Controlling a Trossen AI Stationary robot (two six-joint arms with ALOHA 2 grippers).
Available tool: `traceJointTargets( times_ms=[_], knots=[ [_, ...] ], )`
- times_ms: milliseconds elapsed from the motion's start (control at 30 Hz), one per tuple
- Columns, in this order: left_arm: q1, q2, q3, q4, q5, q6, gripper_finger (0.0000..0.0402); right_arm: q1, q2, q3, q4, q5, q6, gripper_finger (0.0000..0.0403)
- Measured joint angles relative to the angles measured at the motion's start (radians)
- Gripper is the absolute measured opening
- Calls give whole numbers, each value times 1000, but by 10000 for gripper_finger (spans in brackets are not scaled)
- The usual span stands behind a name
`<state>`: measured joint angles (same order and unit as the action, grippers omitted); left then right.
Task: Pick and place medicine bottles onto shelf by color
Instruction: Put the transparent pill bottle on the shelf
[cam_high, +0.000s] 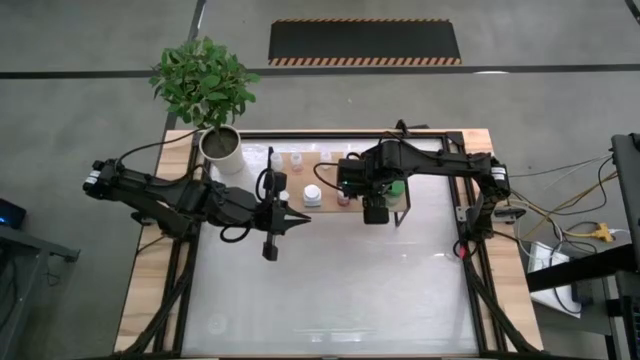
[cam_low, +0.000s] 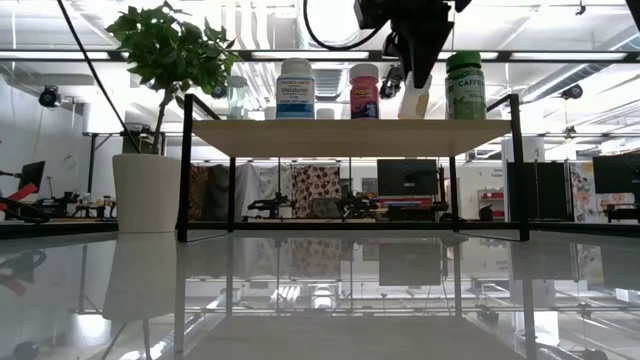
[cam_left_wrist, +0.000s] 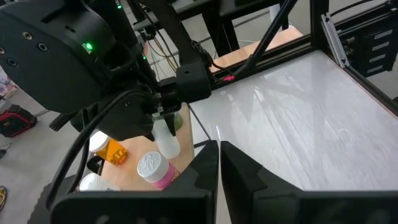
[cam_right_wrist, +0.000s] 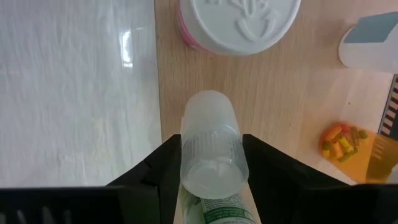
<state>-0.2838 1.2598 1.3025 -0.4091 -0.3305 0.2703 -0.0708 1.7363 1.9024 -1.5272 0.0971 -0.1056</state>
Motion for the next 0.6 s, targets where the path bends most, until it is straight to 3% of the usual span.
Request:
traceJointTargets(
  times_ms=[600],
  knots=[
    [0, 0, 0, 0, 0, 5, 0, 0, 0, 4, 1, 0, 2, 175]
  ],
)
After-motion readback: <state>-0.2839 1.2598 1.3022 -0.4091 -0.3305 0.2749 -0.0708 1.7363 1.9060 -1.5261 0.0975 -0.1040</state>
